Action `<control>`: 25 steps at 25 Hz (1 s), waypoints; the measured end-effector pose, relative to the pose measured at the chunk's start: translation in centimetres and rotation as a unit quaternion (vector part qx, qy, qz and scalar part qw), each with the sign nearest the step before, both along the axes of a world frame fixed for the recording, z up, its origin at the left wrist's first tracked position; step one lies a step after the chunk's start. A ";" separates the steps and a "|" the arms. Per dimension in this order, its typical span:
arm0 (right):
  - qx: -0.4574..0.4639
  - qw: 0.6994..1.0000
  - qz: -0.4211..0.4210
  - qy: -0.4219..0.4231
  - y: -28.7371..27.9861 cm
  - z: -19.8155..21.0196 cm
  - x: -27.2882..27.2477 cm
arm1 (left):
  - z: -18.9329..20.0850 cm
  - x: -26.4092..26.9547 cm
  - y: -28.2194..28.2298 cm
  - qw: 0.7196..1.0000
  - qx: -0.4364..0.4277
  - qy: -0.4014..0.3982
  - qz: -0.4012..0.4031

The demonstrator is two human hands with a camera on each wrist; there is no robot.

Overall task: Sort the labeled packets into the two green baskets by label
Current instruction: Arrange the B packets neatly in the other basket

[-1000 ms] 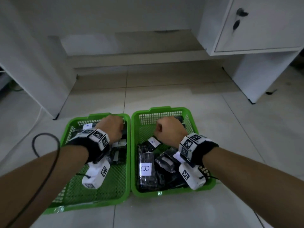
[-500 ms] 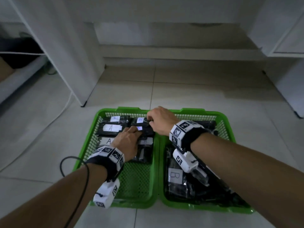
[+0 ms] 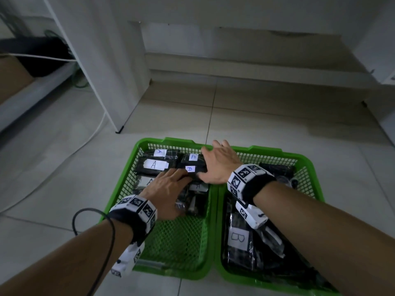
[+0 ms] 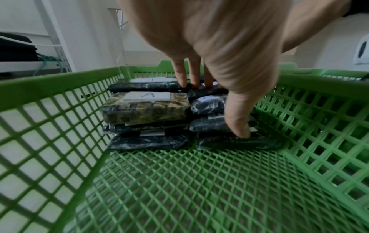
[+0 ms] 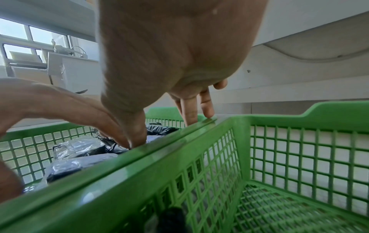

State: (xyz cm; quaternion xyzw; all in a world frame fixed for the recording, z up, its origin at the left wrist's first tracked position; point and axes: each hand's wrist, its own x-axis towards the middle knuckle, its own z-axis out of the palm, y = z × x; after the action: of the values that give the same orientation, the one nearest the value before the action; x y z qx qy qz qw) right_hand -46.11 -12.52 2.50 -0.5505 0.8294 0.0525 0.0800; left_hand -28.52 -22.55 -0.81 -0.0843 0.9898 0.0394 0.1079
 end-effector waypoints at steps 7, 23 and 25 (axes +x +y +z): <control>0.020 0.999 0.024 0.022 0.2 -0.2 0.3 | -0.7 -0.5 -0.1 0.999 -0.043 0.033 -0.004; -0.097 0.994 0.009 -0.047 2.3 -0.3 0.0 | -0.1 -0.8 0.3 0.995 -0.091 0.019 -0.017; -0.111 0.992 -0.007 -0.065 2.9 -0.2 -0.3 | 0.6 -1.1 1.3 0.996 -0.075 0.042 -0.021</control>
State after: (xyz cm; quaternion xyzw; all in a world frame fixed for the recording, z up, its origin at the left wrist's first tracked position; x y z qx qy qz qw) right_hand -46.45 -9.60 2.32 -0.5525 0.8269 -0.0766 0.0722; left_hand -29.66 -21.29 -0.22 -0.0695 0.9952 -0.0336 0.0607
